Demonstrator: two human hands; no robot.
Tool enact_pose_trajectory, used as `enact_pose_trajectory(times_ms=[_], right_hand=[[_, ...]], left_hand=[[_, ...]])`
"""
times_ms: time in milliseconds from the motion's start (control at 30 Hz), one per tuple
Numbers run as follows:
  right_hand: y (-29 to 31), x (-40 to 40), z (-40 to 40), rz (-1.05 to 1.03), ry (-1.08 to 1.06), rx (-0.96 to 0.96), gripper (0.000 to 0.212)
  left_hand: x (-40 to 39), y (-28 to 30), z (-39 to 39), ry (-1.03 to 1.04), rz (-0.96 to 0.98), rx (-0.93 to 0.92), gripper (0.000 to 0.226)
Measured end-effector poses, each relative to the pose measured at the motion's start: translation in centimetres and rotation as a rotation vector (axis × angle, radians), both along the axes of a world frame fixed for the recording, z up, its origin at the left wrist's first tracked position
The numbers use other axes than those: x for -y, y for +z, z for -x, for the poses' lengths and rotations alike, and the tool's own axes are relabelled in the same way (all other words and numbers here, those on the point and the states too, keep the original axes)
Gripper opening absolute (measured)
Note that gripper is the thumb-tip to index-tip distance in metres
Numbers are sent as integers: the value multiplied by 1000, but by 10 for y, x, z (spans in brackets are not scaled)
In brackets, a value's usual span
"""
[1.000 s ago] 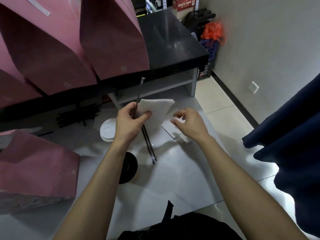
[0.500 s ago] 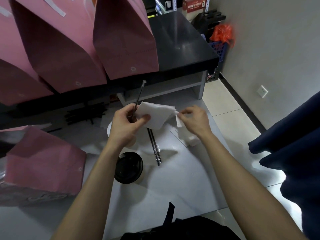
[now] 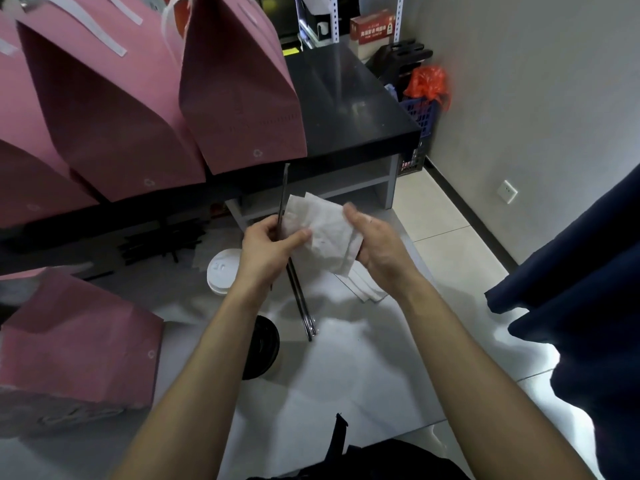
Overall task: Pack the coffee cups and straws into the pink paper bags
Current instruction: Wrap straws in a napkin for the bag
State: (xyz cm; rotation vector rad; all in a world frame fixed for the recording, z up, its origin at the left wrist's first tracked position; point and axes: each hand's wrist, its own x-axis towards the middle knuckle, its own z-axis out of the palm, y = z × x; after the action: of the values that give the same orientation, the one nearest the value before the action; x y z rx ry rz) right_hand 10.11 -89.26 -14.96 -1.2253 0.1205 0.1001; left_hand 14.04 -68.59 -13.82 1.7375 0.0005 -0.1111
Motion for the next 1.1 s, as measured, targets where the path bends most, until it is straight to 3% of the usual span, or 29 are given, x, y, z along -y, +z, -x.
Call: enact_pose_trajectory(times_ms=[133, 200, 300, 433, 800, 867, 967, 1100], right_hand=[[-10, -5, 5, 297, -193, 49, 8], [-10, -2, 4, 361, -333, -21, 16], [-10, 6, 0, 417, -407, -58, 10], [4, 3, -3, 399, -455, -19, 35], [44, -30, 5, 295, -340, 94, 55], [50, -32, 6, 299, -315, 135, 49], [67, -43, 4, 290, -292, 211, 20], [104, -72, -3, 273, -219, 339, 9]], left_hand=[[2, -4, 2, 36, -21, -21, 44], [3, -2, 2, 76, 18, -67, 36], [-3, -1, 3, 48, -13, -52, 22], [0, 1, 7, -61, 0, -6, 18], [12, 28, 20, -161, 37, -24, 16], [7, 35, 22, -148, 57, -32, 16], [-14, 49, 26, -116, 8, 55, 21], [-82, 84, 38, -59, -136, 208, 19]])
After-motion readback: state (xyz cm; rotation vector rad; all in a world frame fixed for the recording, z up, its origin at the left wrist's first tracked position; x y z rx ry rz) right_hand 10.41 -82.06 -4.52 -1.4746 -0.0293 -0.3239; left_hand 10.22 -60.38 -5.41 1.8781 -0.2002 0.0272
